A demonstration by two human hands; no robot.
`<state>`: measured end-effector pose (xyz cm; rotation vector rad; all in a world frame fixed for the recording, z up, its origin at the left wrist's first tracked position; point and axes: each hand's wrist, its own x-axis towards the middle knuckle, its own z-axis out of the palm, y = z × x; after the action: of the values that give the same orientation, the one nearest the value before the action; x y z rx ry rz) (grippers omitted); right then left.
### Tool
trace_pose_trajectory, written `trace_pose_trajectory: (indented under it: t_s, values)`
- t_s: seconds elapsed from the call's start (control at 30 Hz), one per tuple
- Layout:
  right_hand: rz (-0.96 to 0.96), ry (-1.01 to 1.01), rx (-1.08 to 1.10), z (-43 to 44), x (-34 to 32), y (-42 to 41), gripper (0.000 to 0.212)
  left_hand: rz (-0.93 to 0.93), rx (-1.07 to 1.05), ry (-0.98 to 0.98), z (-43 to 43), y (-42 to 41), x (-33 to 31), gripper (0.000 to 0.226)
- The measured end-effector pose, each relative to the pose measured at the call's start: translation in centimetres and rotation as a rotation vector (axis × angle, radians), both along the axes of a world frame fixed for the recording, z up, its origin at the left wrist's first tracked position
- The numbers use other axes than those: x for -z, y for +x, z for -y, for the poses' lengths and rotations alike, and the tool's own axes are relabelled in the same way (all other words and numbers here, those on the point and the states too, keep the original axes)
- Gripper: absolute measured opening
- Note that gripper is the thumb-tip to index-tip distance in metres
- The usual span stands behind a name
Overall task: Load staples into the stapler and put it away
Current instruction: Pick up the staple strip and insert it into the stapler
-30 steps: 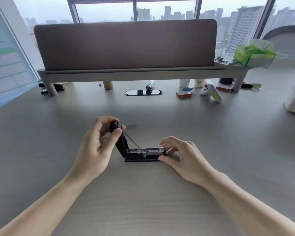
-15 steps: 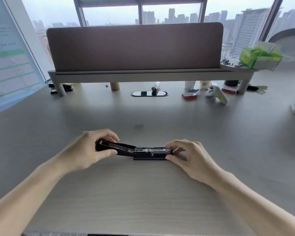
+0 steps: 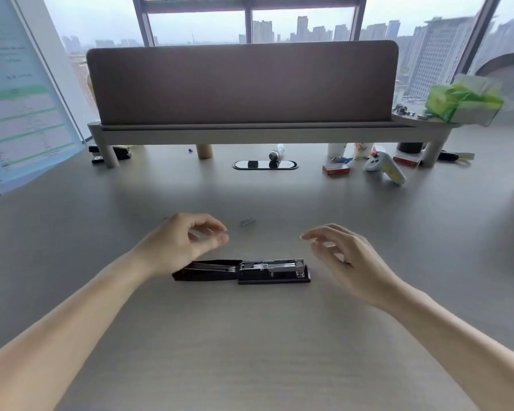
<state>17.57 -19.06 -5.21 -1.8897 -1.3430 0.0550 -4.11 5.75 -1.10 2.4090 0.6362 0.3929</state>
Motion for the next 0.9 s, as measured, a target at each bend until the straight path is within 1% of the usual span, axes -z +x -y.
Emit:
trace_pose_trajectory:
  t_s: [0.1, 0.17, 0.23, 0.3, 0.43, 0.57, 0.63, 0.67, 0.77, 0.83, 0.9]
  values:
    - [0.107, -0.068, 0.068, -1.1, 0.0, 1.8, 0.022, -0.018, -0.064, 0.119, -0.4, 5.0, 0.2, 0.035]
    - [0.190, -0.128, 0.069, -1.5, 0.7, 2.2, 0.025, -0.072, -0.077, 0.184, -0.6, 7.8, 0.9, 0.042]
    - [0.226, -0.145, 0.060, -1.6, 1.3, 2.3, 0.025, -0.110, -0.092, 0.218, -0.9, 9.6, 2.0, 0.046]
    - [0.226, -0.140, 0.066, -1.5, 1.5, 2.4, 0.024, -0.106, -0.121, 0.271, -1.3, 10.6, 2.8, 0.041]
    - [0.221, -0.140, 0.070, -1.7, 1.6, 2.7, 0.025, -0.002, -0.106, 0.307, -1.5, 11.3, 3.7, 0.022]
    - [0.182, -0.113, 0.083, -1.6, 1.6, 2.6, 0.023, 0.085, -0.016, 0.278, 0.1, 11.0, 3.1, 0.019]
    - [0.103, -0.070, 0.098, -1.6, 1.4, 2.5, 0.021, 0.177, 0.075, 0.261, 2.0, 10.3, 2.1, 0.017]
    - [0.033, -0.049, 0.111, -1.6, 1.0, 2.3, 0.020, 0.222, 0.131, 0.257, 3.0, 9.7, 1.5, 0.017]
    - [-0.283, -0.032, 0.094, -2.3, -0.8, 1.5, 0.017, 0.329, 0.260, 0.292, 5.6, 7.9, 0.4, 0.022]
    - [-0.495, -0.019, 0.029, -2.6, -2.3, 0.5, 0.023, 0.371, 0.305, 0.314, 6.6, 6.9, 0.0, 0.023]
    - [-0.658, 0.000, -0.030, -2.6, -3.6, -0.3, 0.030, 0.395, 0.340, 0.354, 7.2, 6.2, -0.1, 0.022]
